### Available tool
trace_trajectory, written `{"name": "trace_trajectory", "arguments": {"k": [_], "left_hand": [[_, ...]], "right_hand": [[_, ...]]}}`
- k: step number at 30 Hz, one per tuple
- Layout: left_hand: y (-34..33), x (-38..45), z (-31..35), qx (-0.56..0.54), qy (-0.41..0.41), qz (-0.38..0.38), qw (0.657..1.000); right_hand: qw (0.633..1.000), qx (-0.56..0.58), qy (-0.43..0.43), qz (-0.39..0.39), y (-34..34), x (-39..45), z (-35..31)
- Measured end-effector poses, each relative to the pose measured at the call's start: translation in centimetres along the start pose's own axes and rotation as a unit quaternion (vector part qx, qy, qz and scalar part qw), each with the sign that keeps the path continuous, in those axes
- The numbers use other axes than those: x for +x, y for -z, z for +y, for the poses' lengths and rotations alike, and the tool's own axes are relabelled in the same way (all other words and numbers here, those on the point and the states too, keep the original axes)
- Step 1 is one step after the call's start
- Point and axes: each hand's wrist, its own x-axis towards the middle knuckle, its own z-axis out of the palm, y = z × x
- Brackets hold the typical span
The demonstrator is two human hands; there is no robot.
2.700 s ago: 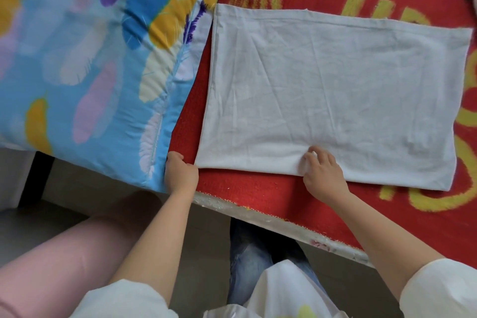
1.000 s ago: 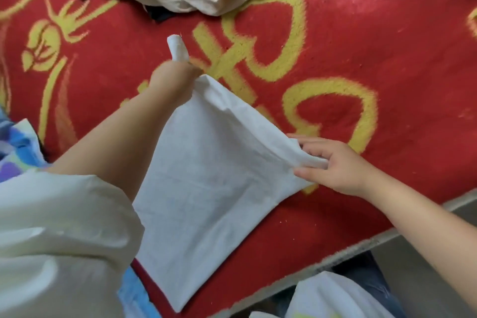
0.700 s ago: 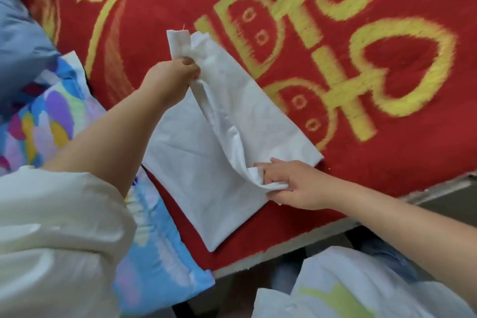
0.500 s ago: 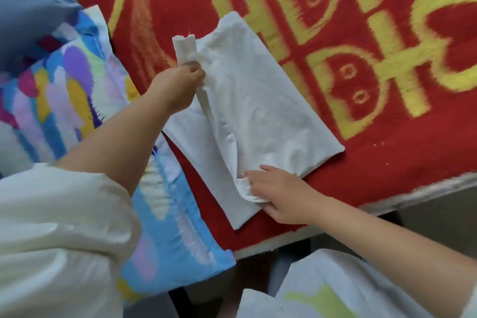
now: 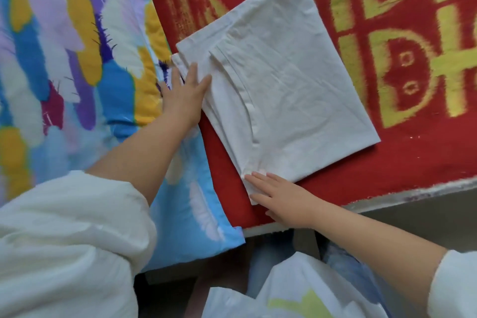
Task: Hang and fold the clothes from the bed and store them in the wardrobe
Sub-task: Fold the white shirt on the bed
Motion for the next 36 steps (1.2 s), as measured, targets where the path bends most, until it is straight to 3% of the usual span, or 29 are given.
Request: {"name": "trace_trajectory", "arguments": {"k": [3, 6, 11, 16, 21, 26, 28, 29, 30, 32, 34, 36], "left_hand": [[-3.2, -3.8, 2.0, -0.029, -0.028, 0.039, 0.998], [-8.4, -6.6, 4.1, -0.033, -0.185, 0.220, 0.957], [-12.8, -10.2, 8.1, -0.069, -0.325, 0.274, 0.902], [-14.2, -10.0, 9.7, -0.097, -0.281, 0.279, 0.913], [-14.3, -9.8, 9.9, -0.165, -0.248, 0.287, 0.910], [-12.7, -12.3, 9.7, -0.196, -0.301, 0.144, 0.922], [-11.9, -13.9, 10.6, -0.243, -0.315, 0.065, 0.915], [-11.3, -15.1, 10.8, -0.301, -0.310, 0.010, 0.902], [-10.9, -15.9, 10.7, -0.337, -0.313, -0.066, 0.885], [-9.6, -17.2, 10.6, -0.396, -0.287, -0.212, 0.846], [-8.0, -17.7, 9.9, -0.490, -0.217, -0.310, 0.785], [-5.7, -17.3, 8.5, -0.602, -0.123, -0.348, 0.708]], "right_hand": [[1.000, -0.013, 0.007, -0.008, 0.9, -2.6, 1.6], [0.994, -0.098, -0.053, 0.017, 2.6, -5.9, 5.3], [0.965, -0.230, -0.126, 0.014, 4.4, -10.0, 11.4], [0.949, -0.273, -0.139, 0.072, 3.3, -8.2, 13.0], [0.960, -0.245, -0.129, 0.034, 4.0, -7.6, 13.9], [0.973, -0.222, -0.055, -0.042, 6.2, -9.6, 14.1], [0.969, -0.207, -0.044, -0.129, 8.0, -10.2, 12.7], [0.957, -0.176, -0.047, -0.224, 9.0, -10.6, 11.9], [0.932, -0.120, -0.091, -0.331, 9.6, -10.7, 11.3], [0.886, -0.045, -0.149, -0.438, 10.5, -10.7, 10.1], [0.885, -0.015, -0.164, -0.435, 11.8, -10.1, 9.7], [0.886, 0.022, -0.191, -0.421, 14.1, -8.8, 10.3]]}}
